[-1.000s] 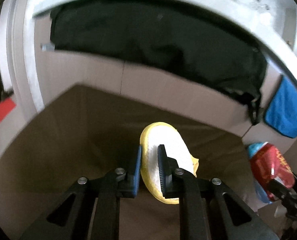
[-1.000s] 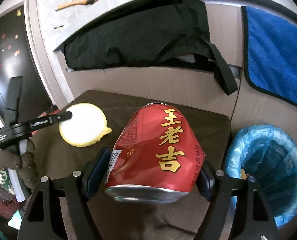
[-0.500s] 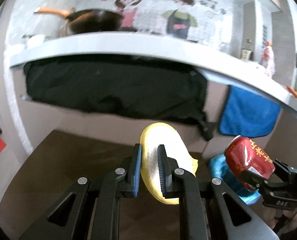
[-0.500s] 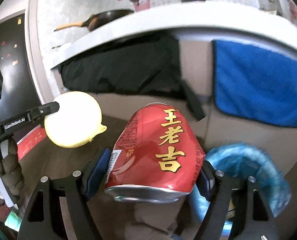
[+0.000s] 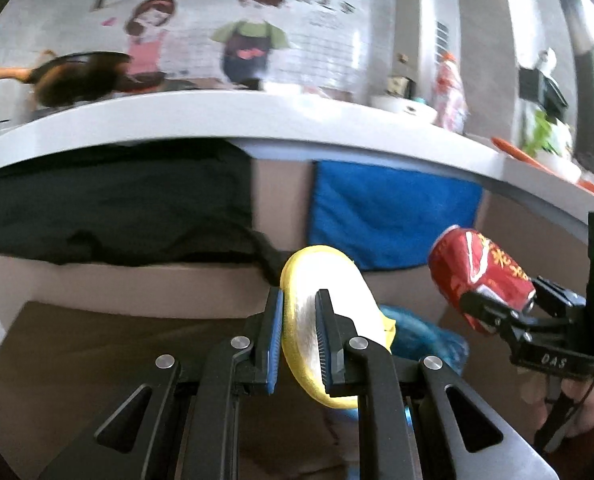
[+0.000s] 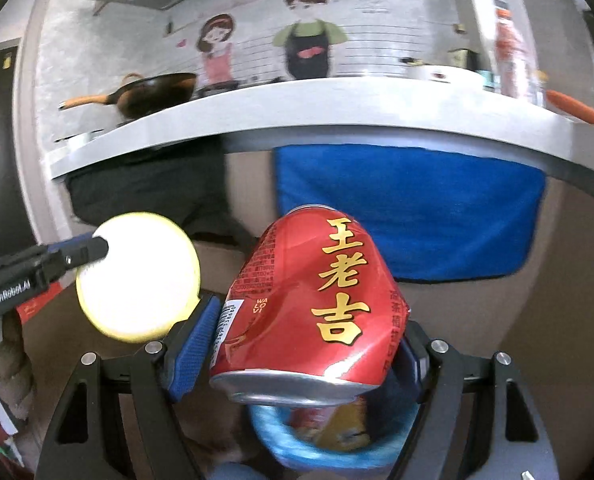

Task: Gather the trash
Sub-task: 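Carry lid and can over the bin and open both tools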

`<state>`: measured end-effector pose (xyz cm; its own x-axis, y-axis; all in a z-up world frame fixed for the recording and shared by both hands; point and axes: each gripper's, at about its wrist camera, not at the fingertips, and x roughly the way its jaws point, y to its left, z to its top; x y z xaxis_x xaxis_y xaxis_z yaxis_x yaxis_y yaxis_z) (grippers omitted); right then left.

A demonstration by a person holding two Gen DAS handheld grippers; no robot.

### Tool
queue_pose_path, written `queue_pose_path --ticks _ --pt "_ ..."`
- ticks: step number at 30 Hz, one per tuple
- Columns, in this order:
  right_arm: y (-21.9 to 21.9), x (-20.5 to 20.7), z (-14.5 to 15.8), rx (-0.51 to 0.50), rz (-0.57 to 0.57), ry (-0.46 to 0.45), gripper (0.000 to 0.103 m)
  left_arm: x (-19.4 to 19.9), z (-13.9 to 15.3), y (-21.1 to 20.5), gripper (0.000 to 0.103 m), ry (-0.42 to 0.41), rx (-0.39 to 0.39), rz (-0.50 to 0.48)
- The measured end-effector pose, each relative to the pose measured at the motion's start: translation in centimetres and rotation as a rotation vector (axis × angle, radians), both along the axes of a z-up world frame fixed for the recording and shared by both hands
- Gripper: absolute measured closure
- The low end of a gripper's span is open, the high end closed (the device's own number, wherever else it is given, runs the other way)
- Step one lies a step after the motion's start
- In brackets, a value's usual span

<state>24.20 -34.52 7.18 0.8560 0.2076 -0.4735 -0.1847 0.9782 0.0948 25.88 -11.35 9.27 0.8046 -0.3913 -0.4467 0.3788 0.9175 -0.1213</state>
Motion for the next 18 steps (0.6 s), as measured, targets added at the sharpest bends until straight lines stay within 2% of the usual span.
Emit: queue_pose_path --ticks 8,18 --pt "-4.5 0.2 -2.0 0.005 -0.067 0.035 0.029 0.8 -2.8 -5.4 0.087 0.048 0.003 -0.068" --pt "-6.5 2.4 -5.9 0.065 -0.071 0.102 0.029 3.2 -7.4 -6.4 0.087 0.168 -0.016 -0.055"
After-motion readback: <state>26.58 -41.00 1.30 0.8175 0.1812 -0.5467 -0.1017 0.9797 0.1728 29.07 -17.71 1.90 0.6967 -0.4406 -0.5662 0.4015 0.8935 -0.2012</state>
